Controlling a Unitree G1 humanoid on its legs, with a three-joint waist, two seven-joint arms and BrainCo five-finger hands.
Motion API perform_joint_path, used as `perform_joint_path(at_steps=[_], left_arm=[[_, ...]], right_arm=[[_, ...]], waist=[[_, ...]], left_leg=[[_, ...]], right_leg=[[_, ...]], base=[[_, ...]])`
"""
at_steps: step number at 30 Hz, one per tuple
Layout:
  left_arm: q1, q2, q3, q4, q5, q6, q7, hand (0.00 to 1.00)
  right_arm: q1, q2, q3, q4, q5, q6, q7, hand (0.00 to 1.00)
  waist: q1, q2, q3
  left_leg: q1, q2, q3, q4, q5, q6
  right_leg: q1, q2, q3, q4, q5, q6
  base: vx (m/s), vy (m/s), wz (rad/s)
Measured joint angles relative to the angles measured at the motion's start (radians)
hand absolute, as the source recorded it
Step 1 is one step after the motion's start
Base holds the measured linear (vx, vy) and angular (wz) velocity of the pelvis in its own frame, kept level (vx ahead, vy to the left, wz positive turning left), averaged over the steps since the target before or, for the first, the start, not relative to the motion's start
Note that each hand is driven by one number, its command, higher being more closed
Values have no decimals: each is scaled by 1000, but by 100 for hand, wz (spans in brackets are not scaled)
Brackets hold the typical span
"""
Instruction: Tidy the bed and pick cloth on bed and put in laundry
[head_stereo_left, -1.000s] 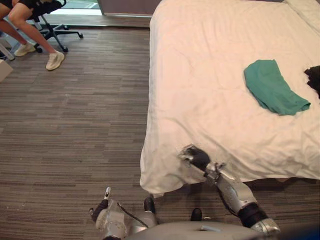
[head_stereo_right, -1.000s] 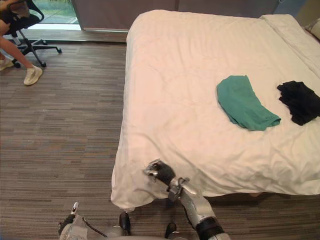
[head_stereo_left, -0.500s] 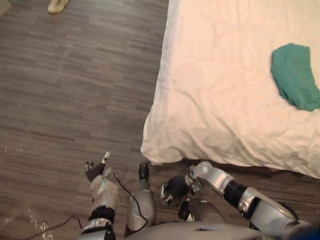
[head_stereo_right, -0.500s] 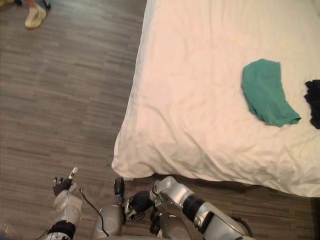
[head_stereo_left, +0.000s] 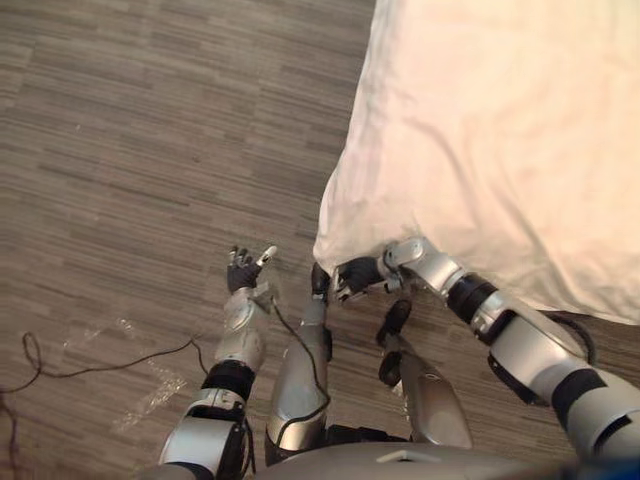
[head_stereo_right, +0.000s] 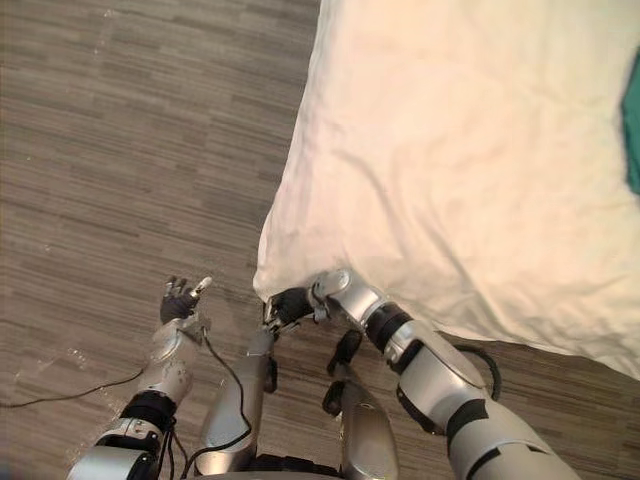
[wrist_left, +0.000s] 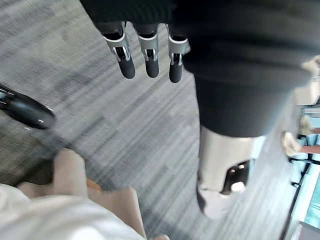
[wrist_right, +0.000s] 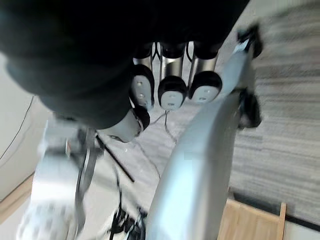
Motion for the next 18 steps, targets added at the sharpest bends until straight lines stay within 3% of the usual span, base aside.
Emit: perform_joint_path(at_steps=[3, 6, 10, 14, 16, 18], left_arm=[[-5, -3, 0, 15, -1, 10, -16, 0], [-6, 0, -1, 16, -3, 20, -26, 0], [-31, 1, 0, 16, -28, 26, -52, 0], [-33, -7, 15, 12, -28, 21, -81, 0], [-27, -18, 36, -17, -29, 16, -102, 0], [-23, -30, 46, -47, -29, 14, -105, 0]], right_arm=[[-35, -65, -40, 39, 48, -1, -50, 100], [-36, -88, -52, 59, 106, -10, -91, 100], [-36, -121, -150, 93, 297, 0, -179, 100], [-17, -131, -266, 105, 406, 3, -209, 100], [11, -134, -337, 71, 432, 2, -214, 100], [43, -154, -368, 34, 444, 2, -224, 100]], waist=[[18, 34, 8], [17, 59, 13], [14, 90, 12], [6, 93, 12], [-23, 93, 12], [-26, 93, 12]], left_leg=[[-41, -4, -10, 0, 19, -7], [-60, -10, -26, 0, 22, -10], [-116, -21, -43, 0, 2, -16], [-158, -37, 3, -1, -3, -9], [-181, -45, 34, -1, -4, -9], [-187, -49, 59, -1, -6, -13]], right_leg=[[-58, -12, 0, 37, -11, -6], [-99, -28, 2, 82, -33, -9], [-193, -53, 6, 155, -41, -12], [-277, -89, 35, 219, -35, -1], [-319, -110, 39, 252, -39, 5], [-337, -123, 46, 267, -45, 9]], base=[[-35, 8, 3], [-72, 25, 2], [-110, 69, -2], [-108, 62, -7], [-96, 52, 3], [-56, 28, -2]])
